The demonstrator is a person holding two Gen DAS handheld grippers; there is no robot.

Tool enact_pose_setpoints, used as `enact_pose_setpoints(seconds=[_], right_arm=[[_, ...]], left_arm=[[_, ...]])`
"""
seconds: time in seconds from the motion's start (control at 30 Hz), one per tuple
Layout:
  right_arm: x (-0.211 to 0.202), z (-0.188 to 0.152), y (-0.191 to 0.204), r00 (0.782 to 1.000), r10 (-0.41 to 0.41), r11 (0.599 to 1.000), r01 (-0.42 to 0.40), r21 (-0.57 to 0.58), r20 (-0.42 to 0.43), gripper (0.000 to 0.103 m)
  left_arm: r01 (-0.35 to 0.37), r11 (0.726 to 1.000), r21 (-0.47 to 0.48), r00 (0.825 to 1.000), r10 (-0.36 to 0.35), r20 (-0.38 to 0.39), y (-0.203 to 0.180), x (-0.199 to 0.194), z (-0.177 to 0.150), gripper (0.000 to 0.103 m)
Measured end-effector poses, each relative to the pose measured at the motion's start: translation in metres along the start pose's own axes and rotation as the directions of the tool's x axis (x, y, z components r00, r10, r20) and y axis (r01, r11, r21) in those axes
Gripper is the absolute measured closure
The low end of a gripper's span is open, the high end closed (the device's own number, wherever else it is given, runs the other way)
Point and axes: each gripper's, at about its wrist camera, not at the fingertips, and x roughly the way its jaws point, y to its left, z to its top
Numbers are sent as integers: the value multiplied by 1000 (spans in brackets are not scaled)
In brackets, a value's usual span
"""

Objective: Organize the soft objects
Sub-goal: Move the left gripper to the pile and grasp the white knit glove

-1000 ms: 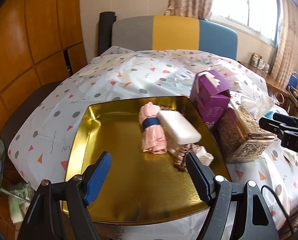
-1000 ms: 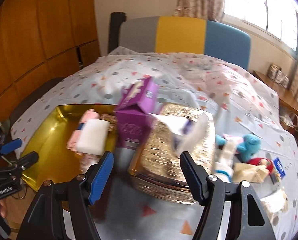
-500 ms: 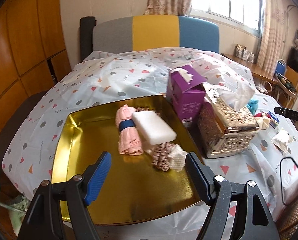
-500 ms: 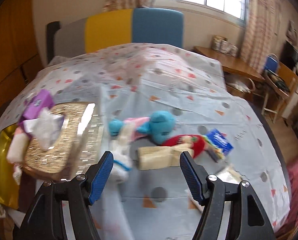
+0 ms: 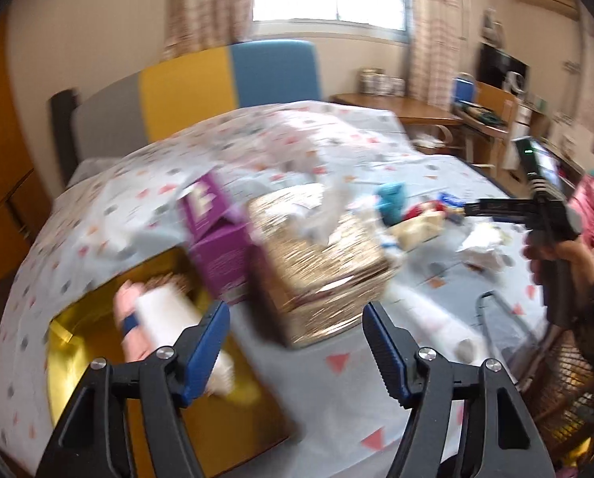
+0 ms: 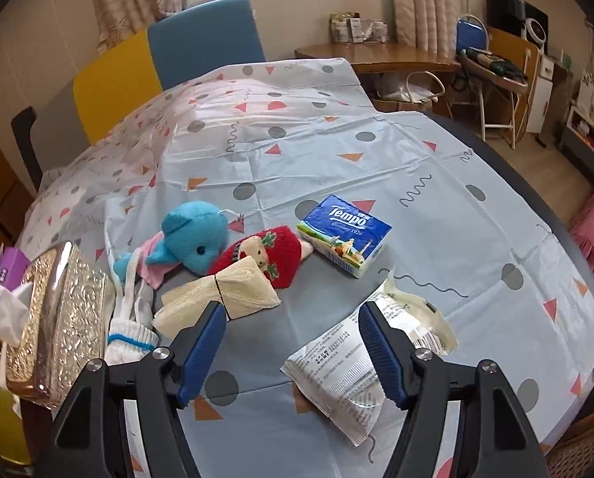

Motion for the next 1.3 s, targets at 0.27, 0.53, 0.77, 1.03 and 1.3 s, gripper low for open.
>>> enact_pose_setpoints(seconds=[0.27, 0.53, 0.77, 1.03, 1.3], right_arm=[[2, 0, -5, 999, 20, 999, -19, 35, -33, 33], [-3, 5, -19, 999, 36, 994, -34, 103, -19, 33], [-4, 8, -33, 998, 65, 984, -60, 169, -22, 33], [-7, 11, -49, 993, 121, 960, -113, 255, -14, 33], [-10, 12, -53, 988, 156, 947, -149, 285, -1, 33]], left_arm=[[124, 980, 155, 992, -121, -23, -62, 32, 53, 46], [163, 947, 275, 980, -123, -158, -117, 96, 93, 50], [178, 917, 357, 906, -11, -423, -149, 186, 104, 49], [119, 880, 459, 820, 174, -546, -162, 245, 90, 47], [93, 863, 496, 792, 237, -562, -163, 270, 69, 53]])
